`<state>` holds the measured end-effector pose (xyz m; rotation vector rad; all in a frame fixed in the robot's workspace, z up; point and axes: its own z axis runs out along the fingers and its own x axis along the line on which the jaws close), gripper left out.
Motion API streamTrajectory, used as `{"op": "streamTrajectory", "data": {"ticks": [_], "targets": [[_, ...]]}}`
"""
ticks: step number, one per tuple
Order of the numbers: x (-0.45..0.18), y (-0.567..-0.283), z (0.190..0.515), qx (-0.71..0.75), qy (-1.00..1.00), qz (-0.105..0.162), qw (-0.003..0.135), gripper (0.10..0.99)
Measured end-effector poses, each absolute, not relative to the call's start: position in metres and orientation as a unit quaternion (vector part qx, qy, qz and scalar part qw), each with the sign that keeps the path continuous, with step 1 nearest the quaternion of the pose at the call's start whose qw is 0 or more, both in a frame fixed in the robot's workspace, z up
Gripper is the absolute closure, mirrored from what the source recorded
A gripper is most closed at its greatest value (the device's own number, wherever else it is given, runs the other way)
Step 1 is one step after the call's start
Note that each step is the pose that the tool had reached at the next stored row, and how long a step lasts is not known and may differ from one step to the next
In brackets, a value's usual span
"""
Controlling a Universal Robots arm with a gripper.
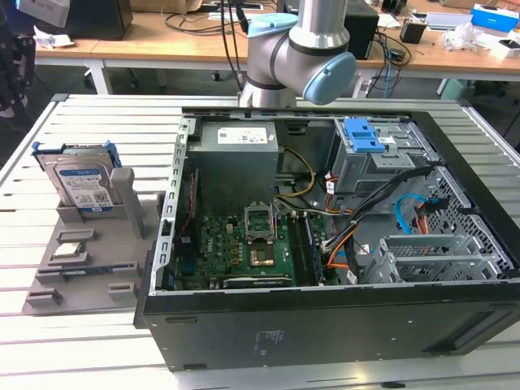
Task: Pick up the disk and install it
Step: 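Pick up the disk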
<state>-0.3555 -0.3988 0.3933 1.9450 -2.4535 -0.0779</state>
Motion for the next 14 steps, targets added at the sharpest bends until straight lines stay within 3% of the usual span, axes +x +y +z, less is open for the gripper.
{"op": "streamTrajectory", "data": {"ticks": [14], "targets": [[-0.3555, -0.3988, 0.3933, 0.666, -0.746, -0.025, 0.006, 0.984]]}}
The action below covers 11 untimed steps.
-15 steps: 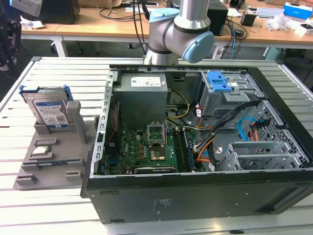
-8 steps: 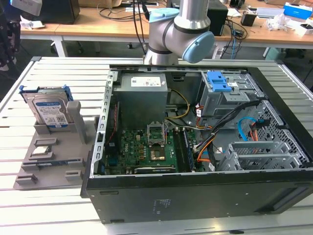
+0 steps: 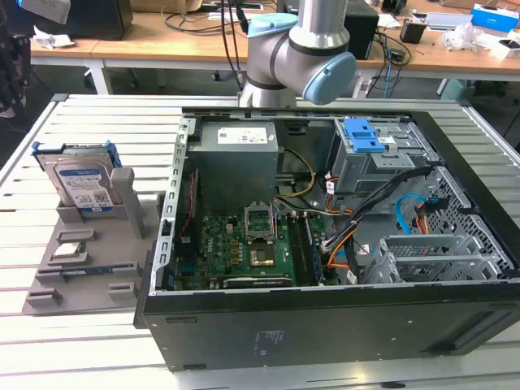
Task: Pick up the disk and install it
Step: 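Pick up the disk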
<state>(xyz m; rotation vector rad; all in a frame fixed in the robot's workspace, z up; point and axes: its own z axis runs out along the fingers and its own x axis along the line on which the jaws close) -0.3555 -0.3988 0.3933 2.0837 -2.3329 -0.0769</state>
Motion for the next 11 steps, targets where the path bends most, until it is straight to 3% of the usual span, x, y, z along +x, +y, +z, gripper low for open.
{"op": "streamTrajectory", "data": {"ticks": [11], "targets": [[-0.3555, -0.3988, 0.3933, 0.703, -0.711, -0.024, 0.008, 0.984]]}}
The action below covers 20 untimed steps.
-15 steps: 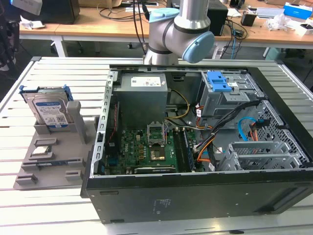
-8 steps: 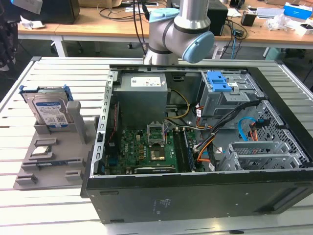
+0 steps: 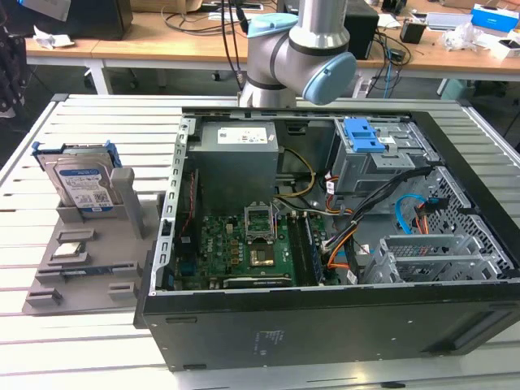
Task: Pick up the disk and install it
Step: 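Pick up the disk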
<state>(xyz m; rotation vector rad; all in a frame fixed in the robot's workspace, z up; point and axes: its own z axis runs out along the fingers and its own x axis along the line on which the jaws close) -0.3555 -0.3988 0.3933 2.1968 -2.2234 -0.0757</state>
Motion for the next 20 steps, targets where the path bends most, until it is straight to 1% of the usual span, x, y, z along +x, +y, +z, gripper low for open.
{"op": "streamTrajectory", "data": {"ticks": [8, 13, 14, 15, 20], "targets": [[-0.3555, -0.3988, 0.3933, 0.71, -0.704, -0.024, 0.008, 0.984], [-0.3554, -0.3988, 0.3933, 0.71, -0.704, -0.024, 0.008, 0.671], [-0.3555, -0.3988, 0.3933, 0.71, -0.704, -0.024, 0.008, 0.671], [-0.3555, -0.3988, 0.3933, 0.71, -0.704, -0.024, 0.008, 0.608], [-0.3554, -0.3936, 0.3932, 0.71, -0.704, -0.024, 0.008, 0.608]]}}
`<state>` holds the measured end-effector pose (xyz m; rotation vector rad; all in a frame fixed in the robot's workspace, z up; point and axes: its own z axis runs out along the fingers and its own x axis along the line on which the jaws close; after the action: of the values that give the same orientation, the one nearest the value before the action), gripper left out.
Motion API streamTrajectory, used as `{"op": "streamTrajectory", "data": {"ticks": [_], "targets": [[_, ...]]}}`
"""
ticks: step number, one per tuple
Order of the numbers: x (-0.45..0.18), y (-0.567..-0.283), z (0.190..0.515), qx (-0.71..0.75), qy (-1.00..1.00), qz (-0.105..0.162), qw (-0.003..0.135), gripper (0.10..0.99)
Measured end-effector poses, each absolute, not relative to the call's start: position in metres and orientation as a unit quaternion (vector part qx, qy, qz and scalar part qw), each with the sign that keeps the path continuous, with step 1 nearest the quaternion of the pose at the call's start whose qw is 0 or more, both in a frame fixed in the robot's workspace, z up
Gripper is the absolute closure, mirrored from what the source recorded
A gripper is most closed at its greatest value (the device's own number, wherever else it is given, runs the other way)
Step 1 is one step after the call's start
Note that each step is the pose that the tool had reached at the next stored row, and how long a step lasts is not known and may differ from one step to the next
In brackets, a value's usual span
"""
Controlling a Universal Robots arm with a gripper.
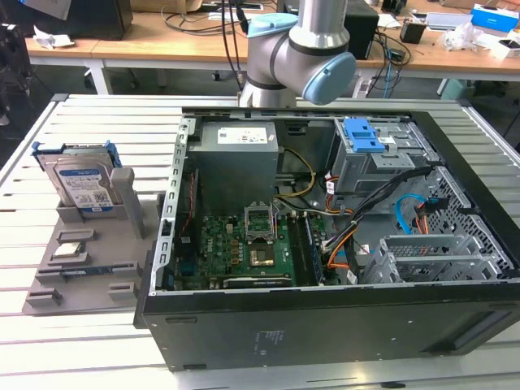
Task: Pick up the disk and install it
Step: 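Pick up the disk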
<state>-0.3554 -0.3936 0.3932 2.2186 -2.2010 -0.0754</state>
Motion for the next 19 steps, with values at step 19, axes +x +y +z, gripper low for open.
{"op": "streamTrajectory", "data": {"ticks": [19], "targets": [[-0.355, -0.363, 0.393, 0.71, -0.704, -0.024, 0.007, 0.608]]}}
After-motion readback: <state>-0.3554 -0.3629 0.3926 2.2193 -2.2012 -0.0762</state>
